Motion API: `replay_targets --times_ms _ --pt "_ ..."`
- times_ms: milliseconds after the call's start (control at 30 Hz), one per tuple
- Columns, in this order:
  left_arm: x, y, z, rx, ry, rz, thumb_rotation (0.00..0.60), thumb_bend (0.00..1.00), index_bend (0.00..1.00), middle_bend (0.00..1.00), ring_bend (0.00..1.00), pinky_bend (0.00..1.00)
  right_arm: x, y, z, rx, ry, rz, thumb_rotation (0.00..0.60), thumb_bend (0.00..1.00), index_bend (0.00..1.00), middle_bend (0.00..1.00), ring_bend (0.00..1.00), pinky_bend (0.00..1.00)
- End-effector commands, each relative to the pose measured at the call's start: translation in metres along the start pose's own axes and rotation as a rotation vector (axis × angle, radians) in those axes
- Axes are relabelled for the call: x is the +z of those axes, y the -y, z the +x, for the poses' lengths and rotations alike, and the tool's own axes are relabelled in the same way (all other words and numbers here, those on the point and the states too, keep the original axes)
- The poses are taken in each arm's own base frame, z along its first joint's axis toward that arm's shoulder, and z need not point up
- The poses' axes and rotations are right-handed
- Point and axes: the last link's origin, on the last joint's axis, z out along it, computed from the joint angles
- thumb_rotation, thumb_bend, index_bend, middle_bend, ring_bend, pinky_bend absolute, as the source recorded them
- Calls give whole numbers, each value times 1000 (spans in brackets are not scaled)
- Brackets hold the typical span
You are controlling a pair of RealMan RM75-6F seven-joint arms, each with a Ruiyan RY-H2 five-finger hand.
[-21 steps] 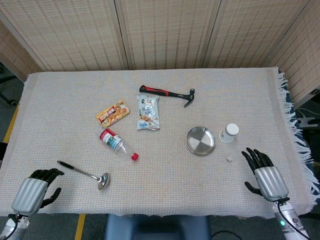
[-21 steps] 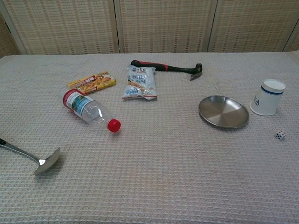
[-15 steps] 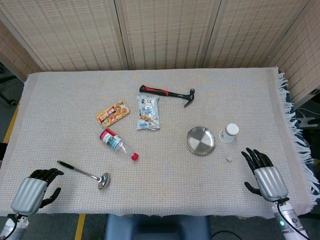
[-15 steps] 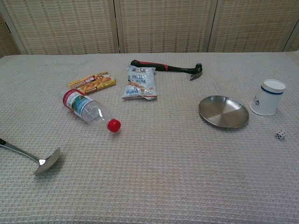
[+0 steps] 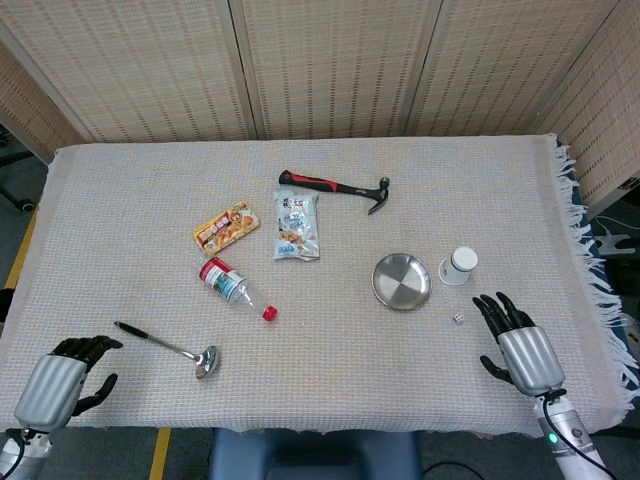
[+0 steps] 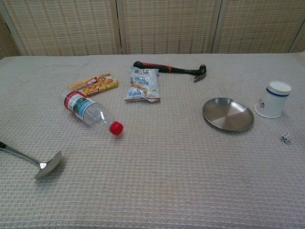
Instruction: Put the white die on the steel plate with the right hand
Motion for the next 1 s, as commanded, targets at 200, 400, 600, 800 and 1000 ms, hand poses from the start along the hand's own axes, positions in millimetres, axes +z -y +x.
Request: replay_targets --times_ms 200,400,600,800,1000 --pt "-1 1 3 -11 -1 9 600 336 333 365 356 372 45 7 2 -125 -50 78 600 119 299 690 550 706" --pt "0 1 1 -5 10 12 600 336 333 372 356 372 76 12 5 -104 106 83 600 120 390 800 664 808" --pt "-1 -1 3 -7 -1 7 600 335 334 378 356 372 97 8 1 -111 239 40 600 120 301 814 676 819" --pt "-1 0 4 -12 -3 12 600 336 335 380 356 372 99 10 -2 -98 310 26 600 129 198 818 681 822" --pt "-1 0 4 -12 -5 11 600 336 337 381 356 372 94 10 -10 -135 333 45 600 206 311 835 702 843"
